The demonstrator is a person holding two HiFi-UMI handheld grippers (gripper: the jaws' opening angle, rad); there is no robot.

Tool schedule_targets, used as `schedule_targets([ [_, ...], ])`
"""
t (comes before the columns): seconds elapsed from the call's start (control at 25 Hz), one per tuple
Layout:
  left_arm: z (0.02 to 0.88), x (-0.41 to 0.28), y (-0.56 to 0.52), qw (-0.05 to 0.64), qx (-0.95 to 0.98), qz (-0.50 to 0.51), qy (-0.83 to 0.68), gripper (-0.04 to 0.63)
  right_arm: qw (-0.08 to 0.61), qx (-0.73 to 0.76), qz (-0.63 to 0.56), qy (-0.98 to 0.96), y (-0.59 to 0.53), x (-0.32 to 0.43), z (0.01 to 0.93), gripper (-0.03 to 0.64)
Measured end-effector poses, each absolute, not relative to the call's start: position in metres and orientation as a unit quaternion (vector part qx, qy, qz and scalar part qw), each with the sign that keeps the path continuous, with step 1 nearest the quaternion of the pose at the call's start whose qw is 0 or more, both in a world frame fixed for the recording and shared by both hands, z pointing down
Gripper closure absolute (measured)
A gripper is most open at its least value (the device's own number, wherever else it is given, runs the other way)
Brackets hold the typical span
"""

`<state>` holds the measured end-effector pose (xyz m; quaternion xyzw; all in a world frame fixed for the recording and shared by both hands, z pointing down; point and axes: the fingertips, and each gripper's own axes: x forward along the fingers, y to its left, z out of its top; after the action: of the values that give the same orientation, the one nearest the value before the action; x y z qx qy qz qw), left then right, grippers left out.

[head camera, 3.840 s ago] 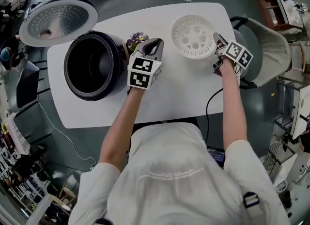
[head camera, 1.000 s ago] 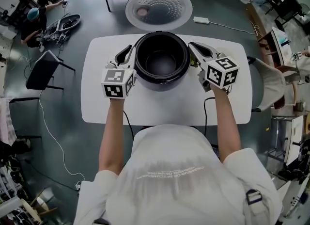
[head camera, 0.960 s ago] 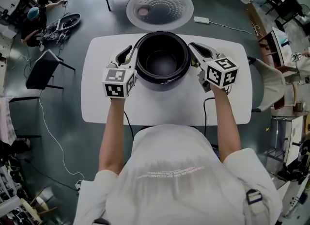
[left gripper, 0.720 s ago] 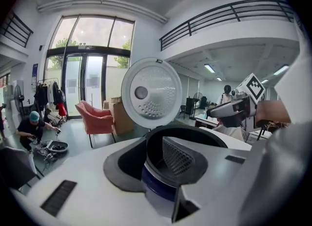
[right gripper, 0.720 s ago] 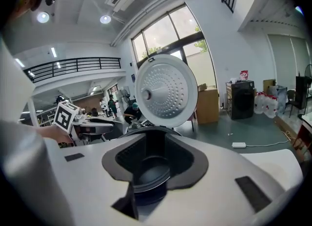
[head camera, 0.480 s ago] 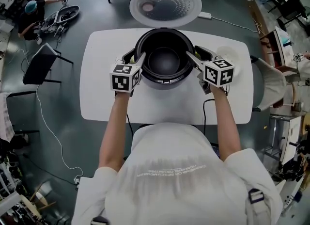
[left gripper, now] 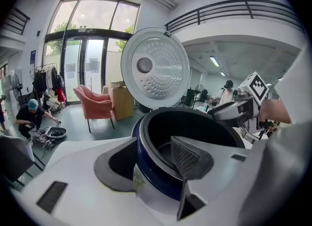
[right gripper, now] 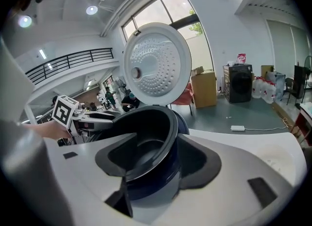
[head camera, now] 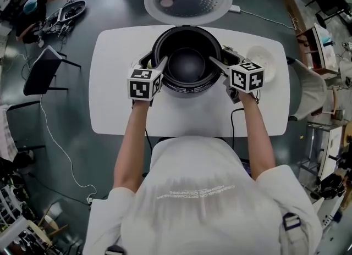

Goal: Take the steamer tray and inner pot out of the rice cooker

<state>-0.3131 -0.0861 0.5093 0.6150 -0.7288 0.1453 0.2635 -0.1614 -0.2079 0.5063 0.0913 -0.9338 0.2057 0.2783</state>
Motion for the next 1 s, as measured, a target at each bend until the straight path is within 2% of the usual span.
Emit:
schedule_targets([
  [0.36,0.51,-0.307,-0.088,0.256,0.604,0.158,-0.738,0.382,0.286,0.116,0.197,-0.93,-0.205,-0.168,0.515,0.372],
  [0.52,0.508,-0.311,-0.089,0.27,0.592,0.137,-0.747,0.383,0.283,0.116,0.208,-0.929,-0.206,-0.169,0.514,0.399],
  [0.64,0.51,-0.312,-0.09,0.278,0.577,0.142,-0.754,0.417,0.289,0.127,0.215,-0.924,-0.208,-0.167,0.516,0.428],
  [0.72,0.51,-0.313,-0.09,0.279,0.564,0.153,-0.762,0.417,0.299,0.133,0.214,-0.92,-0.209,-0.166,0.513,0.436],
  [0.76,0.51,-0.314,-0.089,0.281,0.556,0.15,-0.768,0.419,0.3,0.136,0.212,-0.92,-0.209,-0.166,0.511,0.464],
  [0.84,0.507,-0.319,-0.085,0.282,0.544,0.126,-0.78,0.467,0.286,0.141,0.22,-0.922,-0.212,-0.163,0.504,0.503],
  [0.88,0.505,-0.32,-0.084,0.28,0.54,0.115,-0.785,0.503,0.274,0.143,0.229,-0.923,-0.214,-0.162,0.502,0.5],
  [1.0,0.503,-0.322,-0.083,0.274,0.538,0.109,-0.789,0.503,0.258,0.146,0.246,-0.923,-0.217,-0.162,0.5,0.506],
])
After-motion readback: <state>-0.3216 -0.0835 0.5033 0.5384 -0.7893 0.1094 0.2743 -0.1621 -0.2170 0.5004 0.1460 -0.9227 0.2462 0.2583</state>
